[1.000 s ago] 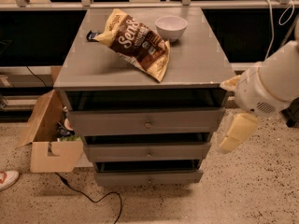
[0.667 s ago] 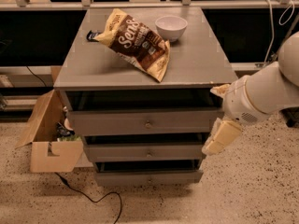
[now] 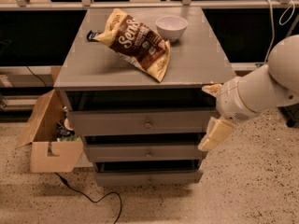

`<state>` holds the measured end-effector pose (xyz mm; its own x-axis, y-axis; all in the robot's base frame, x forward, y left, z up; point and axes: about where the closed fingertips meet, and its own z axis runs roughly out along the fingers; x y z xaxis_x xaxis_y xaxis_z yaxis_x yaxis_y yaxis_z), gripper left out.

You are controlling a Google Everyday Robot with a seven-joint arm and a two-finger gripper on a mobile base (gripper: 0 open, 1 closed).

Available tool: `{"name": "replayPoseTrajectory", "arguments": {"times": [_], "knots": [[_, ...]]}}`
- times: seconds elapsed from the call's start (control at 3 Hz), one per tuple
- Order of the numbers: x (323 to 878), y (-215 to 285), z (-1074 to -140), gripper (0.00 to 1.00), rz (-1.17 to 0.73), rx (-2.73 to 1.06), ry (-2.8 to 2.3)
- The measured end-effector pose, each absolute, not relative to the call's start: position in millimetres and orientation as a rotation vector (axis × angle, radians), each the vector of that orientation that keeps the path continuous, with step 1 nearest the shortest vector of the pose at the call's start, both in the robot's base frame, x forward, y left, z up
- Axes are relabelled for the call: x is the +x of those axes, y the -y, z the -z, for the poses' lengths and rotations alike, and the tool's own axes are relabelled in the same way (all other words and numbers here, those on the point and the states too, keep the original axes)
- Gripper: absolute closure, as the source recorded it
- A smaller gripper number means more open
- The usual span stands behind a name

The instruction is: Open top drawer

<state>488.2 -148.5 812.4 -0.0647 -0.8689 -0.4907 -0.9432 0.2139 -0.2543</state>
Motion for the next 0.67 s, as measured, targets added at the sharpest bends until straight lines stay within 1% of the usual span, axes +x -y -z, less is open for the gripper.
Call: {"name": "replayPoseTrajectory", "arguments": {"times": [0.67], "knots": [[520,125,-742,0.0,-0.201,-1.822,-1.784]]}}
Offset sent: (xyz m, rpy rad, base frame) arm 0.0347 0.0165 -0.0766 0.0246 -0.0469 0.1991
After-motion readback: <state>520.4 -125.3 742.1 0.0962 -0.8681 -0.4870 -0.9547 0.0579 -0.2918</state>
